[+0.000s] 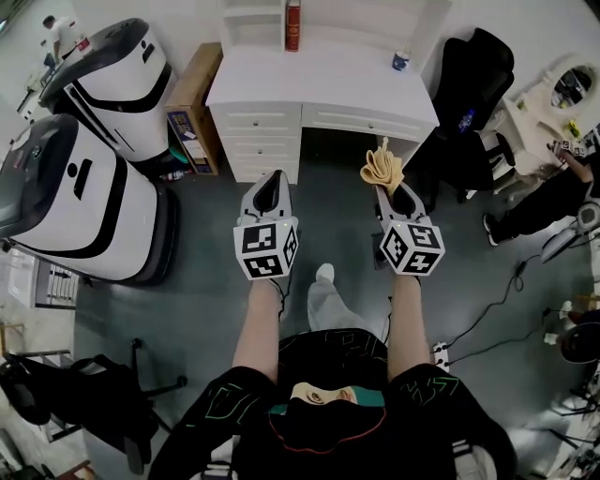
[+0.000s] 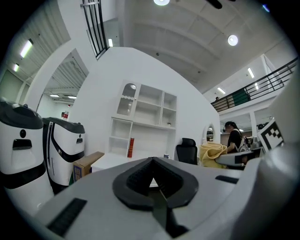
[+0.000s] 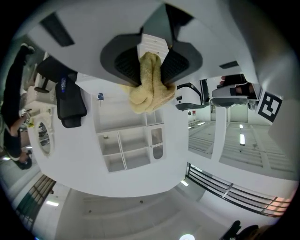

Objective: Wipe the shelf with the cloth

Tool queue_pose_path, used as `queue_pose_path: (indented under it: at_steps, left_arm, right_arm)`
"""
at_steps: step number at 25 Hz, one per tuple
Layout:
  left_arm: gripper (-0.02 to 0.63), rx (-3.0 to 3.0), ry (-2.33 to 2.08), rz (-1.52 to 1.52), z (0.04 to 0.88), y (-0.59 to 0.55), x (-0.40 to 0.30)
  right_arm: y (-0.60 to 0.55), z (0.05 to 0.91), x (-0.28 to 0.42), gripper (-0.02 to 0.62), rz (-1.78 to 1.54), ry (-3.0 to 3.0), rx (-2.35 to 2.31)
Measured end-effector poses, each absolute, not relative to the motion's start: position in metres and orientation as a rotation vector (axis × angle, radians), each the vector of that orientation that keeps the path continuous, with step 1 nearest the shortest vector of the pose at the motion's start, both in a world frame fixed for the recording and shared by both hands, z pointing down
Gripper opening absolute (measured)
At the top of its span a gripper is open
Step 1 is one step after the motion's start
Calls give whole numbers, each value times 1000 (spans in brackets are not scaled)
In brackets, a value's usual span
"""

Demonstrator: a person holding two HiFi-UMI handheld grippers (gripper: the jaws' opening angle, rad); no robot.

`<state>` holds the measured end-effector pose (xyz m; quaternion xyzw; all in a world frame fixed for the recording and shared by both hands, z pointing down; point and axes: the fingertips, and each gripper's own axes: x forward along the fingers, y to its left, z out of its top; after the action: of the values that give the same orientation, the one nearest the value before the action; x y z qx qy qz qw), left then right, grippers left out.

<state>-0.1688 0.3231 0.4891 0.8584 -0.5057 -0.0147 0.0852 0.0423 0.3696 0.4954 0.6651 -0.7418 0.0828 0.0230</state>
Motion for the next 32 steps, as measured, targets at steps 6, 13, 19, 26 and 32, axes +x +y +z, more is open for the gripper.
queue_pose_path:
  at_steps: [6,13,19,26,32]
  left_arm:
    - [-2,2552,-1521,60,505,263,-138]
    - [-2,2578,-1509,142,507,174,-75]
    - [-2,2584,-1565,117,488,114,-42]
    - [-2,2520,-1696,112,476,68,-58]
    - [-2,2513,-1700,98,478,32,-60]
  right_arm:
    - [308,525,73,121,368,-2314,2063]
    - [212,537,141,121,462,-2294,2112]
    - [139,518,178,121,439,-2355,2104]
    - [81,516,160,121,432,-2455,1962]
    - [52,525,157,121,434,-2447,1935]
